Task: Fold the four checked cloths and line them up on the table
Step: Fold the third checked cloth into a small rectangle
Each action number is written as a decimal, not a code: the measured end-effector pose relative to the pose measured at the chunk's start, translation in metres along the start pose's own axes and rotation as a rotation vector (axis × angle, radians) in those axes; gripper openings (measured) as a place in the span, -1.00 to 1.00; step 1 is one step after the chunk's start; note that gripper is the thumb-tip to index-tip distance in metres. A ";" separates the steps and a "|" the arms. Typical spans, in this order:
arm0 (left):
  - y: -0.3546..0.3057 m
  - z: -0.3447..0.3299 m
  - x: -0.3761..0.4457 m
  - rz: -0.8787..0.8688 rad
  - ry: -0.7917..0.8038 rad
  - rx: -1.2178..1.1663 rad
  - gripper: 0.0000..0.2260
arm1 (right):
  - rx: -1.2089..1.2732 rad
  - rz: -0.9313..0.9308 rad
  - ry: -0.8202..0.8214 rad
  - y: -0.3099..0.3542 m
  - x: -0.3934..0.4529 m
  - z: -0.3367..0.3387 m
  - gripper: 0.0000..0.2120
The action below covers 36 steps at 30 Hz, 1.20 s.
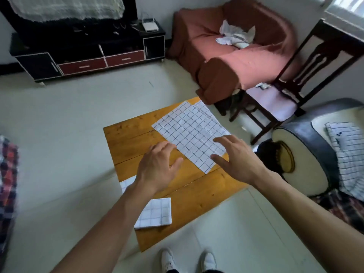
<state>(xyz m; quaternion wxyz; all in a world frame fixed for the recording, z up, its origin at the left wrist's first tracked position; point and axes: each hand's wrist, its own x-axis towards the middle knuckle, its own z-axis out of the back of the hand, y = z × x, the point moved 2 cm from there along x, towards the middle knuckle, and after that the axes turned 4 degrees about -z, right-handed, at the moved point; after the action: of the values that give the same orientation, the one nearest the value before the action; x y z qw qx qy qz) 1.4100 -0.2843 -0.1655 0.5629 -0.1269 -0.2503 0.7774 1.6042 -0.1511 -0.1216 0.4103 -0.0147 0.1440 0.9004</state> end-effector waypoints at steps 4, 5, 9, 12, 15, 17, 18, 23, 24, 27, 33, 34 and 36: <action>-0.059 -0.014 0.019 -0.126 0.005 0.033 -0.60 | 0.021 -0.119 -0.089 -0.053 -0.039 0.035 -0.45; -0.076 -0.020 0.024 -0.154 0.008 0.038 -0.61 | 0.030 -0.138 -0.105 -0.067 -0.049 0.041 -0.45; -0.146 -0.050 0.040 -0.225 0.024 0.054 -0.62 | 0.049 -0.186 -0.138 -0.132 -0.087 0.054 -0.45; -0.203 -0.080 0.047 -0.260 0.032 0.070 -0.61 | 0.073 -0.185 -0.155 -0.185 -0.113 0.062 -0.47; -0.265 -0.107 0.052 -0.245 0.026 0.075 -0.60 | 0.073 -0.188 -0.132 -0.243 -0.138 0.074 -0.47; -0.305 -0.122 0.056 -0.239 0.029 0.057 -0.59 | 0.079 -0.175 -0.143 -0.279 -0.149 0.085 -0.46; -0.323 -0.127 0.058 -0.241 0.028 0.049 -0.59 | 0.083 -0.178 -0.155 -0.294 -0.153 0.092 -0.47; -0.372 -0.146 0.075 -0.230 0.026 0.070 -0.59 | 0.142 -0.164 -0.260 -0.348 -0.161 0.122 -0.52; -0.377 -0.149 0.080 -0.225 0.030 0.074 -0.59 | 0.150 -0.169 -0.277 -0.356 -0.160 0.126 -0.52; -0.384 -0.157 0.100 -0.228 0.045 0.083 -0.58 | 0.193 -0.185 -0.297 -0.378 -0.148 0.134 -0.56; -0.384 -0.173 0.165 -0.240 0.018 0.047 -0.59 | 0.175 -0.168 -0.321 -0.409 -0.094 0.146 -0.62; -0.383 -0.175 0.179 -0.247 -0.001 0.035 -0.59 | 0.155 -0.170 -0.321 -0.412 -0.082 0.149 -0.62; -0.377 -0.175 0.208 -0.244 -0.035 -0.004 -0.57 | 0.135 -0.185 -0.327 -0.417 -0.056 0.156 -0.61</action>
<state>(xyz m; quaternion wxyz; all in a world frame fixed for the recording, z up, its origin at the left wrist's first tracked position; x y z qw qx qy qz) 1.7299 0.0452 -0.0952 0.6487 -0.0832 -0.2753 0.7046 1.9651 0.1093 -0.0672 0.5093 0.1461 0.1337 0.8375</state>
